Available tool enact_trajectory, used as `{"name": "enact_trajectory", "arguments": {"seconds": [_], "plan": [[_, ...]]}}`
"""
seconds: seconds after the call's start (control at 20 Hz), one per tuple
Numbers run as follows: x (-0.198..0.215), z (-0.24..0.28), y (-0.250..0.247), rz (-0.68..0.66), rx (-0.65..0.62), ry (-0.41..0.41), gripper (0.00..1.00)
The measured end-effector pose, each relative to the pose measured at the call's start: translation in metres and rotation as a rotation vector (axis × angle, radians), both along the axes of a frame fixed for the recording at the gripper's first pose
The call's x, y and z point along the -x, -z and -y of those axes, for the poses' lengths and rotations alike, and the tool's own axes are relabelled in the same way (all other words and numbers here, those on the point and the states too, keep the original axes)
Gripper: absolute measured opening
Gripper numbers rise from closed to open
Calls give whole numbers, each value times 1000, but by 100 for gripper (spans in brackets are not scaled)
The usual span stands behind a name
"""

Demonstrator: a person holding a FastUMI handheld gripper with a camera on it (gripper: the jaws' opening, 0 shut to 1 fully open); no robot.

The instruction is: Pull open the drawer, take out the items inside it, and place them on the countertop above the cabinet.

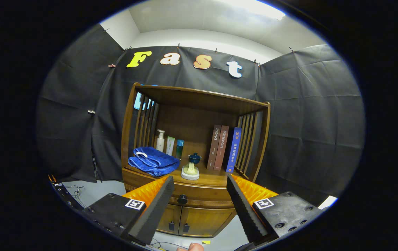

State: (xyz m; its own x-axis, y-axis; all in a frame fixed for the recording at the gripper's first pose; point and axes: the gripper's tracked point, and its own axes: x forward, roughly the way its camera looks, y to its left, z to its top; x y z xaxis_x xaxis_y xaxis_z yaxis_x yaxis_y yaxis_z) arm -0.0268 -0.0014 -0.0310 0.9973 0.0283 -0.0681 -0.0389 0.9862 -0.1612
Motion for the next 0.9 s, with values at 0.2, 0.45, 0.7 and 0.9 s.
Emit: {"name": "enact_trajectory", "arguments": {"seconds": [0.2, 0.45, 0.7, 0.9], "plan": [[-2, 3, 12, 7, 0, 1, 98], [-4, 2, 15, 45, -17, -10, 98], [-6, 12, 48, 53, 5, 21, 98], [-5, 9, 65, 67, -46, 13, 98]]}}
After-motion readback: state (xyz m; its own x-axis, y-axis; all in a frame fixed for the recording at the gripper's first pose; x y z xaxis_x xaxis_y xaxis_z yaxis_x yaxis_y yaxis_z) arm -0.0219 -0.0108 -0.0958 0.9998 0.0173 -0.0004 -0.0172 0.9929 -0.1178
